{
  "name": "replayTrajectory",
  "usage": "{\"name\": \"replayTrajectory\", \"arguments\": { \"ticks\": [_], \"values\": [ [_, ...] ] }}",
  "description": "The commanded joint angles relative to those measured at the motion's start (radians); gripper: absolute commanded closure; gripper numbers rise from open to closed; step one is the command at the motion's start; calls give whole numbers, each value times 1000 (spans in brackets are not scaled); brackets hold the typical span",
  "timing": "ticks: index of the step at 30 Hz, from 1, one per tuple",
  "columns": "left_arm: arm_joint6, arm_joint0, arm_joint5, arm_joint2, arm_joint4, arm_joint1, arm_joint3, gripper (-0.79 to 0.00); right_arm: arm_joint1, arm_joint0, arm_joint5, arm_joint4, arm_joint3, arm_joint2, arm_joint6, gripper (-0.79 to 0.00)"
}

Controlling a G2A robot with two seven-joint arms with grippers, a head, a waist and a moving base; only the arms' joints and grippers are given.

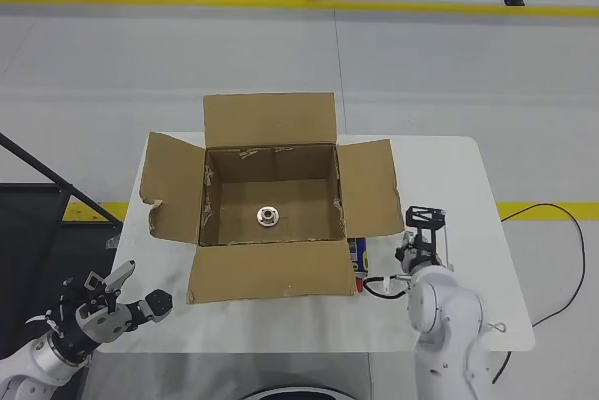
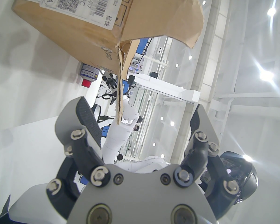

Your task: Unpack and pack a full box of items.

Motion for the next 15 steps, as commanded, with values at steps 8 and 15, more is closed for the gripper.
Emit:
{"name": "replayTrajectory", "arguments": {
  "ticks": [8,15],
  "values": [
    [0,0,0,0,0,0,0,-785,7,51,34,-7,95,17,-36,0],
    [0,0,0,0,0,0,0,-785,12,61,43,0,121,12,-39,0]
  ]
}}
